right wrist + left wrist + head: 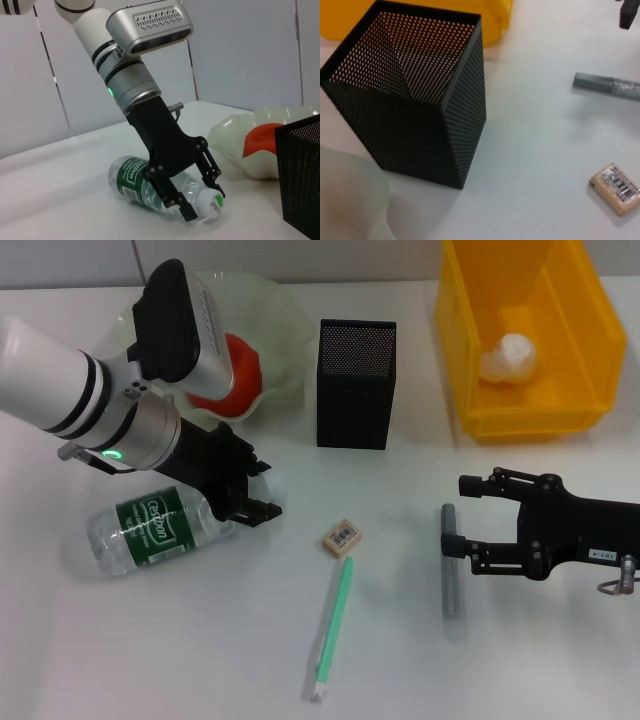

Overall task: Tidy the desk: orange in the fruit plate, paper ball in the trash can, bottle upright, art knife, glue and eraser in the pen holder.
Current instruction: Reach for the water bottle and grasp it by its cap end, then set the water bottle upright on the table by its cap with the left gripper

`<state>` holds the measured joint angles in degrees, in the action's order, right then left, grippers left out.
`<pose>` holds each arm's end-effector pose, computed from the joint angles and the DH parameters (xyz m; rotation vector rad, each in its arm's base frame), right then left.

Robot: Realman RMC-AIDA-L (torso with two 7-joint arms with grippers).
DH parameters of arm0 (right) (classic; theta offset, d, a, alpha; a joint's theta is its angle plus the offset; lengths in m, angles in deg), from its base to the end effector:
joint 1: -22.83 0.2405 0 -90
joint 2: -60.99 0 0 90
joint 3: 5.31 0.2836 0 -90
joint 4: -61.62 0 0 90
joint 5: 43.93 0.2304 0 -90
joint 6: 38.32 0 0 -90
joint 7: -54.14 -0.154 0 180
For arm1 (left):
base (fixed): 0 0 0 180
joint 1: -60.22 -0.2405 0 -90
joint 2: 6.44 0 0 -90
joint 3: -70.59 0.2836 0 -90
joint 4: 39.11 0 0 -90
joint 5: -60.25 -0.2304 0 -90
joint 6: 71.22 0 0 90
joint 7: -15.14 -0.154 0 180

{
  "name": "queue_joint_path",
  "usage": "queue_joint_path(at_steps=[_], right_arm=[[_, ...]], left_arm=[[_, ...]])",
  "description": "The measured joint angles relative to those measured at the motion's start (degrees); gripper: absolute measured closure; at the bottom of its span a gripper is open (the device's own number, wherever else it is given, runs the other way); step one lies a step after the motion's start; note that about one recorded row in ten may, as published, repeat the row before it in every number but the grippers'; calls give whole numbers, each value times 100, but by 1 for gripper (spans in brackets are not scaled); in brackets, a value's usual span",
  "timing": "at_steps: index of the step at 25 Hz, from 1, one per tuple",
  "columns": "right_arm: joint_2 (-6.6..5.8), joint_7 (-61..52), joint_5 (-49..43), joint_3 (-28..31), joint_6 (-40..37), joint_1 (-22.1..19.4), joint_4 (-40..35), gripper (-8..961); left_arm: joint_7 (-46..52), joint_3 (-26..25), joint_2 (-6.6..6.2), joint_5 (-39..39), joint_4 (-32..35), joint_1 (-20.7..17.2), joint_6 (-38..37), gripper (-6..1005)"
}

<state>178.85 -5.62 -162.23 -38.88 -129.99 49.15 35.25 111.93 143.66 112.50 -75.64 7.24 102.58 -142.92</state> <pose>0.3330 0.3123 -0.0423 -2.7373 0.4876 0.7268 -0.2323 0.4193 -0.0789 -2.9418 -0.1740 0.3386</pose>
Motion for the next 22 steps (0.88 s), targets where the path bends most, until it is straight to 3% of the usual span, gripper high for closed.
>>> queue_joint_path(at_steps=[7, 13, 22], right_arm=[[-12, 0, 0, 0, 0, 12, 0, 125], [-18, -1, 0, 0, 0, 13, 0, 125], [-18, -1, 0, 0, -40, -4, 0, 125]], left_arm=[[10, 8, 4, -30, 68, 19, -46, 467], [30, -8, 7, 122, 272, -35, -138, 551], [10, -248, -36, 1030, 1168, -552, -654, 550]])
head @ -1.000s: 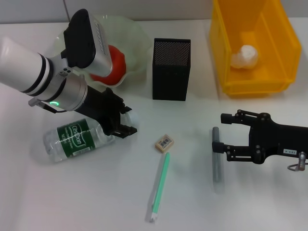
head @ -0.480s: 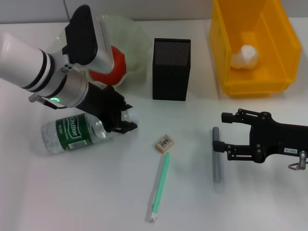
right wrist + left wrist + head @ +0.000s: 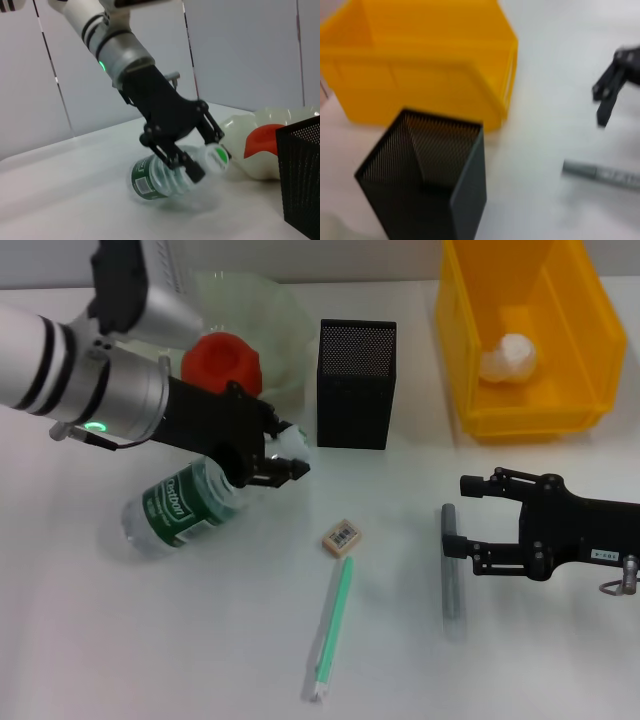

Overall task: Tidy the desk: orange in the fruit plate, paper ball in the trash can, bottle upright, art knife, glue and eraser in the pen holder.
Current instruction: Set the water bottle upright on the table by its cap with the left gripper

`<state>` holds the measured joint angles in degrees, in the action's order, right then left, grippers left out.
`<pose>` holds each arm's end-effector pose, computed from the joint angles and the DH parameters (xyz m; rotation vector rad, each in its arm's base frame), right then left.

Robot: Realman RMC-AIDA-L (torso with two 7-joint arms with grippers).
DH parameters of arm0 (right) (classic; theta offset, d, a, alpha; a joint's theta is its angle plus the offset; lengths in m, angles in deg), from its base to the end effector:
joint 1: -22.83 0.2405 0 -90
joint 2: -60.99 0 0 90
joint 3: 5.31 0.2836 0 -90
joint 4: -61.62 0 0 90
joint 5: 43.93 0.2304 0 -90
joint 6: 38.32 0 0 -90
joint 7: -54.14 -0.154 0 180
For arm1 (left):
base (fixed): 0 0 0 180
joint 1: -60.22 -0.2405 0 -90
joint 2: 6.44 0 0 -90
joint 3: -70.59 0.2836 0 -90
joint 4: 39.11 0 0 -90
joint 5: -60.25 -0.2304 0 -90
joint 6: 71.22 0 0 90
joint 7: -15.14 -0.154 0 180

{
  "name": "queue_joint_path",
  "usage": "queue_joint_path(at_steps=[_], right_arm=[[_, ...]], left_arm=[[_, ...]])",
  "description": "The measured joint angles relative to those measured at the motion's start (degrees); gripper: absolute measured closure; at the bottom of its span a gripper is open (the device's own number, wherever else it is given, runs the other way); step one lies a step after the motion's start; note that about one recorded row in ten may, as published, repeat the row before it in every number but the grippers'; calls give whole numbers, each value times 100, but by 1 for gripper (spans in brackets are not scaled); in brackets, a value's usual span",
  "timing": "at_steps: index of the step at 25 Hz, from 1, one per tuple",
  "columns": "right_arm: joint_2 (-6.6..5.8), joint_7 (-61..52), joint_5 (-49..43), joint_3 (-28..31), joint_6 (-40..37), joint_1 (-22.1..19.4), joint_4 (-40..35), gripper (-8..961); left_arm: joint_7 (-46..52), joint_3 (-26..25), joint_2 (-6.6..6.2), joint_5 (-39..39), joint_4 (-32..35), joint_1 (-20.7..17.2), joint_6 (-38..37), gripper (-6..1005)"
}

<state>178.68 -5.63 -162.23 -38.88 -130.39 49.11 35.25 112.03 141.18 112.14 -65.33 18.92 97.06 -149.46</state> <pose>0.3332 0.3117 -0.0408 -2.7402 0.4854 0.7303 -0.2033 0.4102 -0.0474 -2.9357 -0.1731 0.0208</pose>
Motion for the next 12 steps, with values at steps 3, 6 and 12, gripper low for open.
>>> queue_joint_path(at_steps=[3, 6, 12], right_arm=[[1, 15, 0, 0, -9, -7, 0, 124], [7, 23, 0, -1, -12, -9, 0, 124], [5, 27, -35, -9, -40, -9, 4, 124]], left_arm=[[-11, -51, -6, 303, 271, -180, -148, 550], [-22, -140, -23, 553, 433, -319, -269, 550], [-74, -489, -25, 796, 514, -415, -556, 549]])
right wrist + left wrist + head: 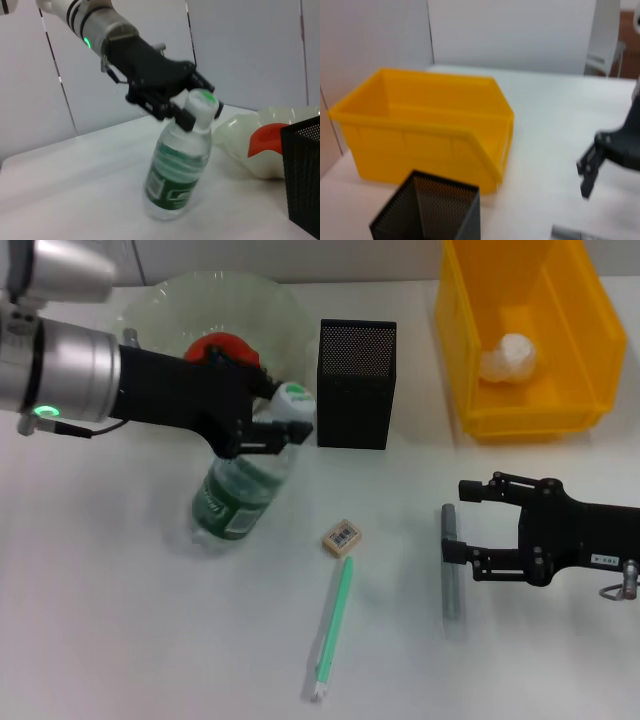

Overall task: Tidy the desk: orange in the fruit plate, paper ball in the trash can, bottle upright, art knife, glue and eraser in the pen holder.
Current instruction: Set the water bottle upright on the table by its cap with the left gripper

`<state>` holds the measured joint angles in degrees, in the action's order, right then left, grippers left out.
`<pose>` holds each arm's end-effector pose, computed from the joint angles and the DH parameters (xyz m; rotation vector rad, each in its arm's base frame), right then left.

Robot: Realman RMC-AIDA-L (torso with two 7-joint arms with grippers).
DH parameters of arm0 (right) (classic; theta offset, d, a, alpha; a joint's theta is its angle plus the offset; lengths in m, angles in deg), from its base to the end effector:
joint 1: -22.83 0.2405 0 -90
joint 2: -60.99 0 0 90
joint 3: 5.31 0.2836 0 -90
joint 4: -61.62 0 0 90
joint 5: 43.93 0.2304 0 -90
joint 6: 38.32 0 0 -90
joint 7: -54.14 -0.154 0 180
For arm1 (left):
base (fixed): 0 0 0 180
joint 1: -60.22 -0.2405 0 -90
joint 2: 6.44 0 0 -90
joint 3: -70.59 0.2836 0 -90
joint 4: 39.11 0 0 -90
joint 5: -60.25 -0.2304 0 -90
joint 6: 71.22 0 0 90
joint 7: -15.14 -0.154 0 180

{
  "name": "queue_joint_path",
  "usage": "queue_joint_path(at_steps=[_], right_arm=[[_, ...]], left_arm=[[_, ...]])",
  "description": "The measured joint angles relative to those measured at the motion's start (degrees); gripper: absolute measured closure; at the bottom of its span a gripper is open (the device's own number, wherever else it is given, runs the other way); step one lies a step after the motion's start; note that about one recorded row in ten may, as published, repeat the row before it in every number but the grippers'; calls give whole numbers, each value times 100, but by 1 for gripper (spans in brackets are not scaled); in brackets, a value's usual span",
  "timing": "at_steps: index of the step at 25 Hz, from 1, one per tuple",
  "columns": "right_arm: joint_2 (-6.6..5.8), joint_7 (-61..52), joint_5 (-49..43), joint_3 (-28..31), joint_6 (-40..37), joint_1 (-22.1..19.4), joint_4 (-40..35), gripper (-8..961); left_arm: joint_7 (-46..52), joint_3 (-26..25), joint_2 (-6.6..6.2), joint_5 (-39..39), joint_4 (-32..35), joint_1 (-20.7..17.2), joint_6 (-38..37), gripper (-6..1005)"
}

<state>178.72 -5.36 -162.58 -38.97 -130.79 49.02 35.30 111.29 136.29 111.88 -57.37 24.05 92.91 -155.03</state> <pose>0.3331 0.3095 -0.0419 -2.7509 0.4801 0.7313 -0.1984 0.3976 -0.0176 -2.9127 -0.2180 -0.2302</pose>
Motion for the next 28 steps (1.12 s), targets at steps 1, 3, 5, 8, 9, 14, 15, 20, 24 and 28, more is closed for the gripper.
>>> queue_joint_path(at_steps=[1, 3, 5, 8, 9, 14, 15, 20, 24, 28], right_arm=[[-1, 0, -10, 0, -14, 0, -1, 124], [1, 1, -17, 0, -36, 0, -1, 124], [3, 2, -26, 0, -36, 0, -2, 124], [3, 4, -37, 0, -36, 0, -4, 124], [2, 4, -37, 0, -38, 0, -4, 124], [-1, -1, -70, 0, -44, 24, -5, 124], [-1, -4, -86, 1, -45, 32, -5, 124], [4, -8, -104, 1, -54, 43, -5, 124], [12, 8, -106, 0, -54, 52, -5, 124], [13, 17, -107, 0, -54, 53, -5, 124]], left_arm=[[-116, -362, 3, 183, -27, -34, -207, 549], [-151, -442, 1, 224, -42, -47, -251, 549], [-151, -442, 1, 224, -42, -47, -251, 549], [-379, -809, -3, 369, -136, -210, -371, 548], [-379, -809, -3, 369, -136, -210, -371, 548], [-592, -897, -13, 724, -146, -397, -454, 548], [-630, -912, -18, 786, -147, -438, -462, 548], [-835, -1212, -20, 904, -295, -588, -573, 547], [-1046, -1702, -22, 924, -535, -640, -827, 547], [-1338, -2173, -21, 929, -713, -733, -976, 546]])
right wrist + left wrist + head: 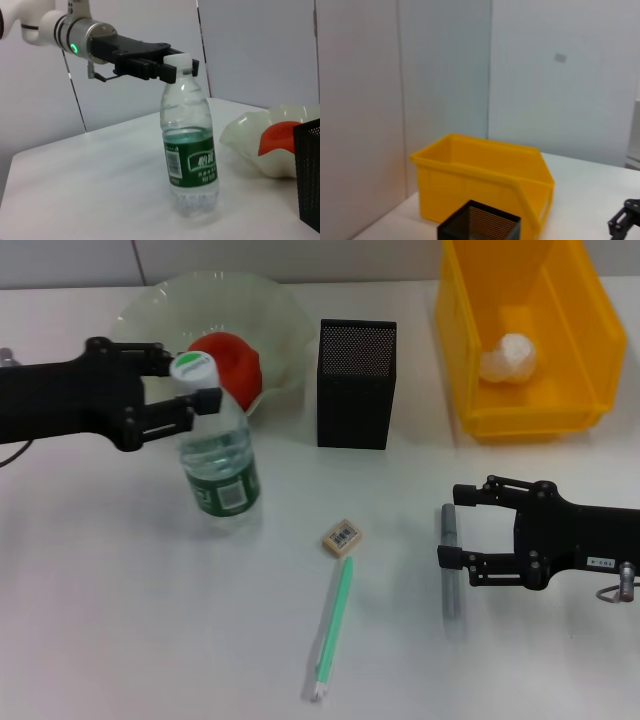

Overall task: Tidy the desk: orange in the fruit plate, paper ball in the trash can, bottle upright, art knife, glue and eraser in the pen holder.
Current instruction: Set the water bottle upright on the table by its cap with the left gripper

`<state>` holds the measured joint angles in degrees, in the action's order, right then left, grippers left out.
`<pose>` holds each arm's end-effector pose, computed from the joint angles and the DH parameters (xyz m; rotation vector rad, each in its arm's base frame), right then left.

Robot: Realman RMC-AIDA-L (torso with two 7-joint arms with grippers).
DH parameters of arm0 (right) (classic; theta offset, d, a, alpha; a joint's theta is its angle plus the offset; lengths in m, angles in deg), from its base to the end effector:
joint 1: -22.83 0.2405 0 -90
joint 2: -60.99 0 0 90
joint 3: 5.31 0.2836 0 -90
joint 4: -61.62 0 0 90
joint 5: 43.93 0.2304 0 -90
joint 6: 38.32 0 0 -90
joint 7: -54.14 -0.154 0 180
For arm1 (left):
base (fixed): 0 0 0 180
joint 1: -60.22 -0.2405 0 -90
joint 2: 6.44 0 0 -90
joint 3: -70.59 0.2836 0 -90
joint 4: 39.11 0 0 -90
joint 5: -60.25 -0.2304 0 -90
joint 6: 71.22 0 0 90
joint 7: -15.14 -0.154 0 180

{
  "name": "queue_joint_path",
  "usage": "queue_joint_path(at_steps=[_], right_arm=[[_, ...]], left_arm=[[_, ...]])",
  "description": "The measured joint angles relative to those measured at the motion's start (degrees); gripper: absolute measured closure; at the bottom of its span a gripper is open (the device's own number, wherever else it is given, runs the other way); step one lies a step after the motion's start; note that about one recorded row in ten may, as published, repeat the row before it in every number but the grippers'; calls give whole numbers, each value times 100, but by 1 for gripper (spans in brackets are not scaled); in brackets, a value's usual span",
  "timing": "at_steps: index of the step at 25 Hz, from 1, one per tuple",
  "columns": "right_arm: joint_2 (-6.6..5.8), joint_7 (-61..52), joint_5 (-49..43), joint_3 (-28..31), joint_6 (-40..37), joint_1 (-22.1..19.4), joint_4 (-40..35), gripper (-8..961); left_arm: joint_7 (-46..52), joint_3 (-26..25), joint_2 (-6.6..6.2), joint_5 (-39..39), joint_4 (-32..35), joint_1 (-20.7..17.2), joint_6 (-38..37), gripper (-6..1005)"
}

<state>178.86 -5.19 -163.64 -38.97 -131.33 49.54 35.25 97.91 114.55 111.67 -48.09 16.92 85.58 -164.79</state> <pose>0.3301 0.3094 -0.0440 -2.7769 0.4630 0.7279 -0.2697 0.3640 0.0396 -2.6848 -0.3612 -0.6559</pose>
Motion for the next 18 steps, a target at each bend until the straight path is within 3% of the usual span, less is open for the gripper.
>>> queue_joint_path(at_steps=[9, 18], right_arm=[[11, 19, 0, 0, -60, 0, 0, 125], [19, 80, 0, 0, -63, 0, 2, 125]], left_arm=[[-459, -742, -67, 10, -453, -115, 5, 545], [-876, -1082, -140, 15, -893, -164, 309, 545]])
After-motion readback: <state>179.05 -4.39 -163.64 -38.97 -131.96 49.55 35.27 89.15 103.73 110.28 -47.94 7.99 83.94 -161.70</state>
